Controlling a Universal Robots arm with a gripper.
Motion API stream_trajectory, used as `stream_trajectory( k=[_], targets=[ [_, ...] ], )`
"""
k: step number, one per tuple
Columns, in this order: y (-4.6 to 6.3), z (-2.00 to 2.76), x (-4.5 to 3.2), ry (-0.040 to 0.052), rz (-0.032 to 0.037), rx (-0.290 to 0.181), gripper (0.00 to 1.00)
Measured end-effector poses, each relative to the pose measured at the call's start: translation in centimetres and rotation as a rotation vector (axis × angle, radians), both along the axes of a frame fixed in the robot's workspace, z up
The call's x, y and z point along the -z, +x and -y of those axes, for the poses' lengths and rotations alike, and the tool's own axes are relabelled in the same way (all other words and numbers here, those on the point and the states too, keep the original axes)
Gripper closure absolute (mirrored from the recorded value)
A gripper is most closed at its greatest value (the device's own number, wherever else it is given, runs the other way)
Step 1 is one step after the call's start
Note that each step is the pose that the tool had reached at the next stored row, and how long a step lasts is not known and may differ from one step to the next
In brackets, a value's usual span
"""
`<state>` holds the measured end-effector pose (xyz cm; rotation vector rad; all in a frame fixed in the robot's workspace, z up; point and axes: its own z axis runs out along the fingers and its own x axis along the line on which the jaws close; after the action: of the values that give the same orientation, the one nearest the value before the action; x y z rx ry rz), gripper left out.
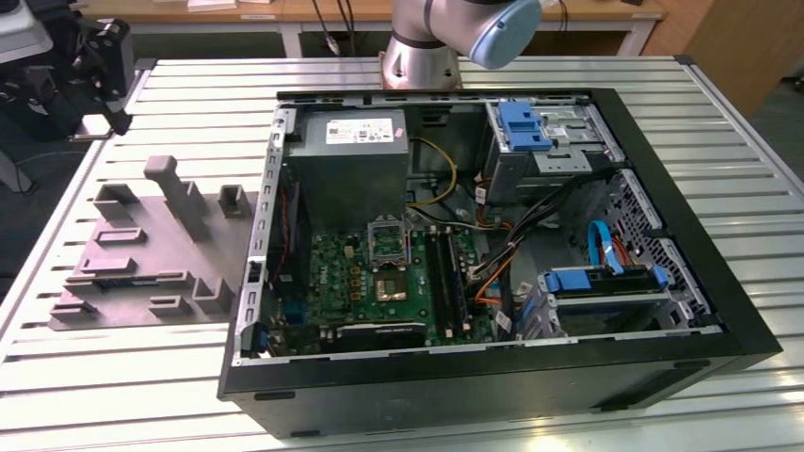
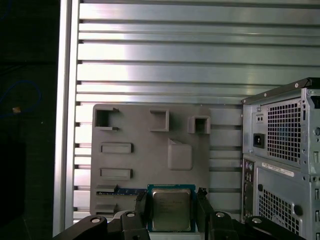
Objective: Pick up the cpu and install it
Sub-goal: 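Pick up the cpu and move it towards the insertion slot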
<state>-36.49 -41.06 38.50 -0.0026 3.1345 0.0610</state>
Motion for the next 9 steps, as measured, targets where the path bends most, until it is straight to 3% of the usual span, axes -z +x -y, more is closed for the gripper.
stream_trajectory(
  k=[9],
  targets=[
    [0.23,0.00,0.00,0.0000,0.0000,0.000,0.53]
  ],
)
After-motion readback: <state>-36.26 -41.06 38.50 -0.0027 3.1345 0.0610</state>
